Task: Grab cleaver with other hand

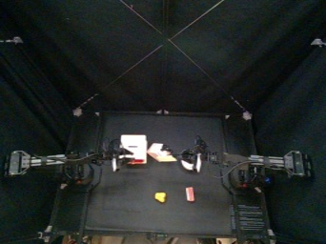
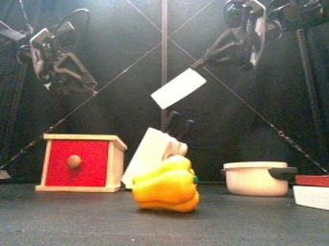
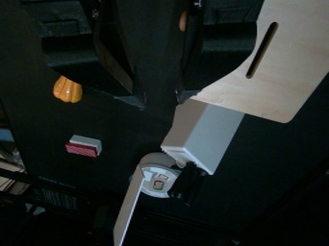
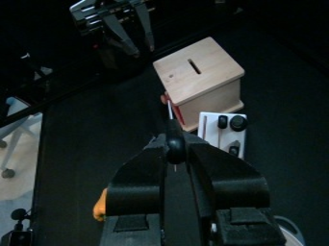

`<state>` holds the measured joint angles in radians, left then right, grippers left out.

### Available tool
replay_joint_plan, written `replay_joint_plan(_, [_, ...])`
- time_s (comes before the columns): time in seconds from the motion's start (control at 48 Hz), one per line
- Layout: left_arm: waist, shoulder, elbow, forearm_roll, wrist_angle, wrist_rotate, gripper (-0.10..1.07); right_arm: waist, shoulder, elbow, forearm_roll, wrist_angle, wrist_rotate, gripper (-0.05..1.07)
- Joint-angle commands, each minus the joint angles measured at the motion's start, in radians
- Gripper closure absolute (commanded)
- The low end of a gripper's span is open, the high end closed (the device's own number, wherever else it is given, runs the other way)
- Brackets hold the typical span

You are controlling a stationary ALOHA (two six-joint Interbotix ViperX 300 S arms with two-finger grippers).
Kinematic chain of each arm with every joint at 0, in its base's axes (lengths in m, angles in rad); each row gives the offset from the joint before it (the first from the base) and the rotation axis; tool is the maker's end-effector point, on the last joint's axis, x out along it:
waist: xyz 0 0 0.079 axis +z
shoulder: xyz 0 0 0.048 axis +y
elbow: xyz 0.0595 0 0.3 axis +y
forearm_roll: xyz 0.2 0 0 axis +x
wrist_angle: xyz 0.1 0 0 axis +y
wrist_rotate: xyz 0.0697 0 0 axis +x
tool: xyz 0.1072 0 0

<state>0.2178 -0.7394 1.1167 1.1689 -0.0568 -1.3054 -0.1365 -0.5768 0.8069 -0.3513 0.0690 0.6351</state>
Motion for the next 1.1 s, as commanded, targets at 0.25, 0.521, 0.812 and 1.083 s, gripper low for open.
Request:
replay_joint_plan(0.25, [-0.037, 0.005, -0.031, 0.035, -0.176, 0.112, 0.24, 0.04, 0.009, 0.069, 0.0, -0.209, -0.003, 0.57])
replay_joint_plan(0.521, [-0.087, 0.041, -0.023, -0.11, -0.324, 0.334, 0.24, 0.066, 0.025, 0.155, 0.015, -0.437, -0.006, 0.57])
replay_joint_plan(0.812, [-0.127, 0.156, -0.041, -0.479, -0.449, 0.678, 0.24, 0.081, 0.054, 0.176, 0.011, -0.595, -0.017, 0.57])
replay_joint_plan(1.083, [-0.175, 0.241, -0.048, -0.765, -0.558, 0.971, 0.23, 0.078, 0.051, 0.183, 0.009, -0.597, -0.018, 0.57])
